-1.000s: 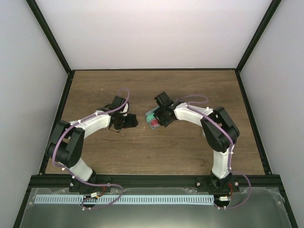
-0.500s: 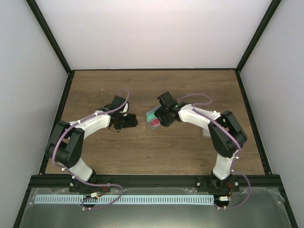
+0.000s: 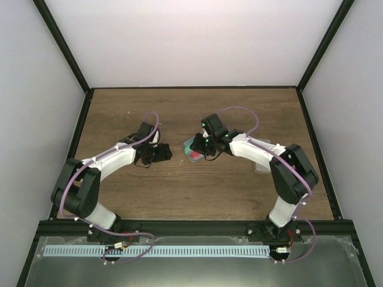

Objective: Organize the sunglasses
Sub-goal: Place the sunglasses in the sunglasses case.

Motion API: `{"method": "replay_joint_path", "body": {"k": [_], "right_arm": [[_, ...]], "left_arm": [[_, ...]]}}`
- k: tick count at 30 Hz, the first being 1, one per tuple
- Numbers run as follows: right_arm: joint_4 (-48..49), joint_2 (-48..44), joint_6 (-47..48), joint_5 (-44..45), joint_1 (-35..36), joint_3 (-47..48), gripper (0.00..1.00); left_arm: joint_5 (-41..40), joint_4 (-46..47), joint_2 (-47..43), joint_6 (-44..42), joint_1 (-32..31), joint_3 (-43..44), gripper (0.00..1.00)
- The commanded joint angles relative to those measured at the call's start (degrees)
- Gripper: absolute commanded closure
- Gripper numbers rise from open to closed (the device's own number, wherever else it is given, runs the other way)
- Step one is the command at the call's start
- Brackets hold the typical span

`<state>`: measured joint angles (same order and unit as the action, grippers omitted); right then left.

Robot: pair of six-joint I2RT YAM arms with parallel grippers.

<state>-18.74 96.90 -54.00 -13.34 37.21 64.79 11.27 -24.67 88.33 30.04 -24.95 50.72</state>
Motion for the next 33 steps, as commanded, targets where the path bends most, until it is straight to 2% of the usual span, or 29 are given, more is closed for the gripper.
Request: {"method": "replay_joint_path", "body": {"k": [1, 12, 19, 27, 33], "right_arm": [[3.9, 3.6, 19.6, -12.9, -0.1, -0.9, 0.83], [-0.3, 7.6, 26.0, -11.5, -0.1, 1.9, 0.83], [0.4, 8.7, 23.8, -8.7, -1.3, 0.3, 0.83], [-2.0, 11.1, 22.9, -5.8, -2.9, 2.9, 0.81], [-1.5, 10.3, 22.7, -9.3, -3.0, 3.4, 0.81]], "left_arm": [[-1.7, 0.4, -2.2, 1.2, 0.2, -0.8, 0.21], [-2.6, 3.3, -3.6, 4.5, 0.2, -4.3, 0.21], [-3.6, 3.5, -4.0, 5.2, 0.2, -4.5, 0.21], [-4.2, 2.9, -4.7, 5.0, 0.2, -5.1, 0.21], [-4.1, 2.9, -4.7, 4.8, 0.2, -5.6, 0.21]]}}
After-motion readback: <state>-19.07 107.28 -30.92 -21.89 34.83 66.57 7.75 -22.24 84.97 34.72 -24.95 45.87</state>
